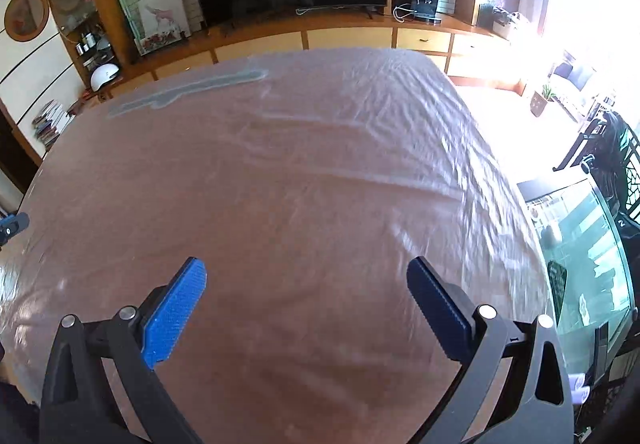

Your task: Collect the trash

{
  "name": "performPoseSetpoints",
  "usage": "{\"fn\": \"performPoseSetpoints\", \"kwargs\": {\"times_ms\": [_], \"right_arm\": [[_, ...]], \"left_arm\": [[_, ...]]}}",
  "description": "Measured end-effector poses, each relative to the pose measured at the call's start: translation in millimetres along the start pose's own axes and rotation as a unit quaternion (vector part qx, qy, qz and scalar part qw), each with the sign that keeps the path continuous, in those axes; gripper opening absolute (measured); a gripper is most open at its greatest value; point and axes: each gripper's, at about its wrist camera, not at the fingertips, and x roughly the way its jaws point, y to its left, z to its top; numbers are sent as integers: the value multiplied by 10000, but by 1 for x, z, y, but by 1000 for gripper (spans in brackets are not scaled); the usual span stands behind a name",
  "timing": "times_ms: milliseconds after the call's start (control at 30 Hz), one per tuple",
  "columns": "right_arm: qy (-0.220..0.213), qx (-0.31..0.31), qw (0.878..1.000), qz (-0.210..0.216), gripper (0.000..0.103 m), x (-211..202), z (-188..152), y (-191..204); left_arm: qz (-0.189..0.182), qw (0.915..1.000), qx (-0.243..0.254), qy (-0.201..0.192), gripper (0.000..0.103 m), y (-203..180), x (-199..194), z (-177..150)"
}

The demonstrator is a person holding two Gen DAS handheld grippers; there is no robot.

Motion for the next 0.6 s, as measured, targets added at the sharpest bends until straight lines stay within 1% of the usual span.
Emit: {"fn": "performPoseSetpoints", "kwargs": {"times_ms": [133,333,467,533,600], "right_arm": [[86,89,9999,-85,99,20,15,-15],[53,-27,9997,-216,99,29,28,-18],[-25,-35,9988,-483,99,34,33,-30],[-32,12,9987,-517,99,37,37,-37],[-29,71,9983,-573,99,39,41,-44]], "left_arm": [[221,9997,58,68,101,4,20,10],[364,9993,43,83,101,14,37,24],[448,9989,39,92,101,21,44,34],[519,9986,40,106,101,24,48,39],[469,9988,-14,161,101,28,51,40]]}}
